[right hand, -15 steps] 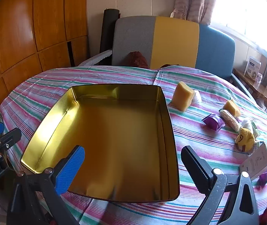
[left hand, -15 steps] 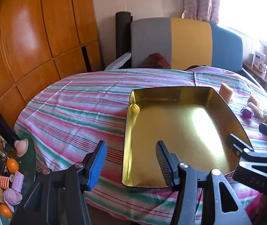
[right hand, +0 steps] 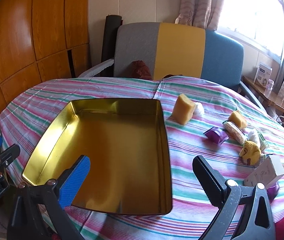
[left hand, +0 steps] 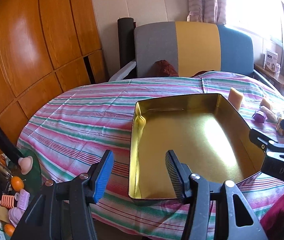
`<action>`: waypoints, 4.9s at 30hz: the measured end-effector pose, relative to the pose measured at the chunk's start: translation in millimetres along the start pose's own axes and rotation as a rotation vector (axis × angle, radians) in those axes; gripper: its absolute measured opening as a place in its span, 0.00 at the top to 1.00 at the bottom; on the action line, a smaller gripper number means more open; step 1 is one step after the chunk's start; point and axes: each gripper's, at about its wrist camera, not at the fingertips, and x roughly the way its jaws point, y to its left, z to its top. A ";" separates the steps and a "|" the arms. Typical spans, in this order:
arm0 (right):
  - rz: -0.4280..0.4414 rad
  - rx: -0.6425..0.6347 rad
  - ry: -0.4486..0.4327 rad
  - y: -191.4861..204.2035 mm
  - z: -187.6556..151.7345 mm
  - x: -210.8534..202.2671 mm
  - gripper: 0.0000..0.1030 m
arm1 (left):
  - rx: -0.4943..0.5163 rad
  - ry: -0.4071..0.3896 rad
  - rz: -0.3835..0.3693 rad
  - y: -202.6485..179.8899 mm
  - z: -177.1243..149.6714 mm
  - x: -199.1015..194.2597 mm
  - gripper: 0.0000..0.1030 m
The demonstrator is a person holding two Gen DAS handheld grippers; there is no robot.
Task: Organize objects
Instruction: 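Move the left gripper over the table toward the yellow sponge, then grasp the yellow sponge with the left gripper, then carry the sponge toward the gold tray with the left gripper while the right gripper grasps the white box, then lower the sponge into the gold tray and open the left gripper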
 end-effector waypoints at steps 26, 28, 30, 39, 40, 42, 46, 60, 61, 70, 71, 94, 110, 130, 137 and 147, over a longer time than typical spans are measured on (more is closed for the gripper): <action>-0.180 0.134 -0.047 -158.2 32.6 0.0 0.00 | 0.136 0.113 -0.277 -43.0 19.8 15.4 0.32; -0.221 0.172 -0.039 -189.3 32.3 5.5 0.00 | 0.152 0.142 -0.312 -54.8 25.7 20.4 0.32; -0.256 0.209 -0.030 -217.2 28.2 12.5 0.00 | 0.154 0.179 -0.382 -65.7 36.4 25.5 0.32; -0.192 0.448 -0.033 -272.8 15.4 16.7 0.00 | 0.290 0.156 -0.483 -158.4 103.3 47.3 0.33; -0.180 0.453 -0.033 -273.5 14.9 15.0 0.00 | 0.306 0.152 -0.484 -167.1 109.0 53.2 0.33; -0.165 0.464 -0.039 -274.1 15.0 13.5 0.00 | 0.340 0.150 -0.498 -190.3 123.6 70.1 0.33; -0.134 0.498 -0.046 -276.8 12.6 10.6 0.00 | 0.381 0.198 -0.517 -226.4 142.0 109.7 0.32; -0.020 0.582 -0.018 -289.4 8.5 20.7 0.00 | 0.521 0.304 -0.413 -303.3 152.2 219.9 0.42; -0.019 0.577 -0.016 -289.0 8.9 21.4 0.00 | 0.520 0.316 -0.419 -304.8 151.1 223.1 0.51; -0.069 0.679 -0.064 -314.8 2.0 10.3 0.00 | 0.450 0.205 -0.565 -272.3 144.0 137.6 0.52; -0.072 0.708 -0.071 -321.0 -0.5 8.4 0.00 | 0.444 0.194 -0.579 -266.0 140.1 124.1 0.52; -0.116 0.469 0.237 -276.8 -25.1 12.3 0.01 | 0.092 0.210 -0.517 -73.3 53.4 49.5 0.51; -0.217 0.371 0.246 -265.4 -29.3 18.1 0.51 | -0.087 0.297 -0.355 18.7 67.0 140.0 0.51; -0.224 0.335 0.262 -257.9 -28.8 29.0 0.51 | -0.034 0.270 -0.249 10.6 102.0 191.7 0.20; -0.231 0.335 0.250 -258.3 -28.1 27.4 0.52 | -0.076 0.169 -0.244 30.7 83.4 122.3 0.20; -0.262 0.305 0.258 -254.6 -29.0 29.9 0.51 | -0.100 0.129 -0.202 17.1 14.1 40.3 0.24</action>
